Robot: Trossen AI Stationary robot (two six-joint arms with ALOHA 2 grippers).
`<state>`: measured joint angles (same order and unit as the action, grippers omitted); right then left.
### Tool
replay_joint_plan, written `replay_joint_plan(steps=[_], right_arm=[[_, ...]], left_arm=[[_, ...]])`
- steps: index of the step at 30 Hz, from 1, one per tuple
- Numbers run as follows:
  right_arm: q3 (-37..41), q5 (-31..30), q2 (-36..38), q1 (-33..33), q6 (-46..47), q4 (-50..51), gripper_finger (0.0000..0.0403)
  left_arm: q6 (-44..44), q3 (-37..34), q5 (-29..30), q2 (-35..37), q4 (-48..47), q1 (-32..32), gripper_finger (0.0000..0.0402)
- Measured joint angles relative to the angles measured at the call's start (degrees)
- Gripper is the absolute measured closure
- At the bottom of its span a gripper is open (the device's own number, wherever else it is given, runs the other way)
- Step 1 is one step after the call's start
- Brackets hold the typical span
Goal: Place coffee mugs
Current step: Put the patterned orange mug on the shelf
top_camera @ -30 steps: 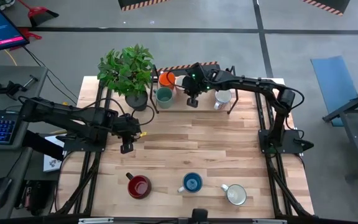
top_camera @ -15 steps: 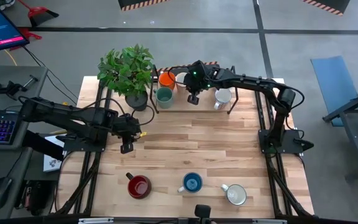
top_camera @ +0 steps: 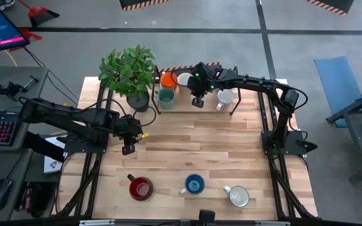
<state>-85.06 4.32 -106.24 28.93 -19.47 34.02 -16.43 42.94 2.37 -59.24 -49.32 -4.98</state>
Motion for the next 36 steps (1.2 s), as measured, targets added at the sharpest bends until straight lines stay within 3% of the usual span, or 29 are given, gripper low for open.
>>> replay_joint_plan(steps=[5,21,36], right_arm=[[0.0,-0.8,0.0,-0.1,0.1,5.0,0.0379],[0.0,-16.6,0.0,-0.1,1.4,3.9,0.0379],[0.0,-12.6,0.0,0.0,1.0,2.8,0.0379]], left_arm=[[0.0,0.0,0.0,0.0,0.0,0.0,0.0275],[-1.0,0.0,0.0,0.0,0.0,0.0,0.0275],[-1.0,0.0,0.0,0.0,0.0,0.0,0.0275]])
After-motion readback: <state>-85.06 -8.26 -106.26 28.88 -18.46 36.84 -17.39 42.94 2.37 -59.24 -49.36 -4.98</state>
